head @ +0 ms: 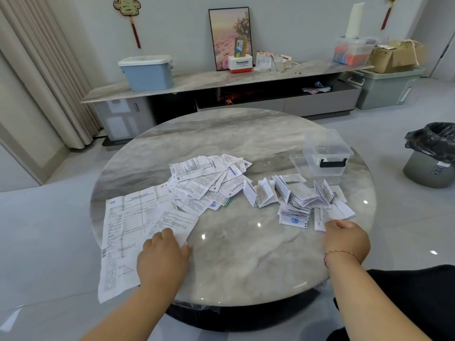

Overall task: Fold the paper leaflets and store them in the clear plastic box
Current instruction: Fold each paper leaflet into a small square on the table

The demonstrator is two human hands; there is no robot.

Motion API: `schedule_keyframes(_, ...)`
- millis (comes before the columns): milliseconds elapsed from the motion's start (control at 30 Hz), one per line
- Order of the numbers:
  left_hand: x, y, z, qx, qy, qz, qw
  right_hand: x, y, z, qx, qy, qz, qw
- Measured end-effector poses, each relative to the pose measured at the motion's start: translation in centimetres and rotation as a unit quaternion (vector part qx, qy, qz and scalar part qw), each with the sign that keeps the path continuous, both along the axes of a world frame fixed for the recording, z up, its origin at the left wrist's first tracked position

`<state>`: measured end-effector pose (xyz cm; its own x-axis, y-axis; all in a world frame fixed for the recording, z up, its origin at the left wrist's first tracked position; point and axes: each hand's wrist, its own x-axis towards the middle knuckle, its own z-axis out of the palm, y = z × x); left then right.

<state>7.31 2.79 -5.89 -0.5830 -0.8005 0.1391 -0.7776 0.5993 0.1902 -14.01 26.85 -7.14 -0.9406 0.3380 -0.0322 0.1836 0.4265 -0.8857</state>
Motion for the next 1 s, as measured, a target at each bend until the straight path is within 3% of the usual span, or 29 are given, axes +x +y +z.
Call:
schedule_keyframes(133,0.3,-0.8,0.5,-0.046,-0.045,-0.04,0.997,0.6,-0.1,1.3,-0.017,0.038,-0.033,0.999)
schedule_keyframes(233,0.4,-1.3,1.0,-0.061,0.038,-0.068,0.995,2.5,-0.8,3.2,-0.047,0.135,-0.011,0.99)
schedule_keyframes(333,0.4,-0.6,1.2,-0.162,0.213,-0.188,0.945,4.9,-2.3,4.0,-0.045,0.195,0.141,0.97)
schedule_keyframes(433,-0.1,2.0,2.1,-0.11,0.283,-0.303,0.903,6.1,-3.4,3.2,-0.042,0.154,0.346,0.924)
schedule_keyframes(567,0.2,3.7,0.3,-0.014,0.245,-0.385,0.889,6.2,-3.4,1.6,0.026,0.102,0.567,0.817)
schedule_keyframes(667,0.8,3.8,-1.9,0.059,0.185,-0.386,0.902,6.5,-3.5,0.1,0.082,0.09,0.626,0.77)
schedule_keyframes(800,1.7,4.5,-2.4,0.146,0.174,-0.353,0.907,6.9,-3.4,0.4,0.082,0.028,0.615,0.784)
schedule_keyframes(933,1.6,5.0,-2.7,0.162,0.202,-0.286,0.923,7.2,-3.5,1.2,0.055,-0.012,0.588,0.807)
schedule_keyframes(1000,1.5,5.1,-3.0,0.157,0.193,-0.25,0.936,7.5,-3.6,1.3,0.092,-0.001,0.549,0.831)
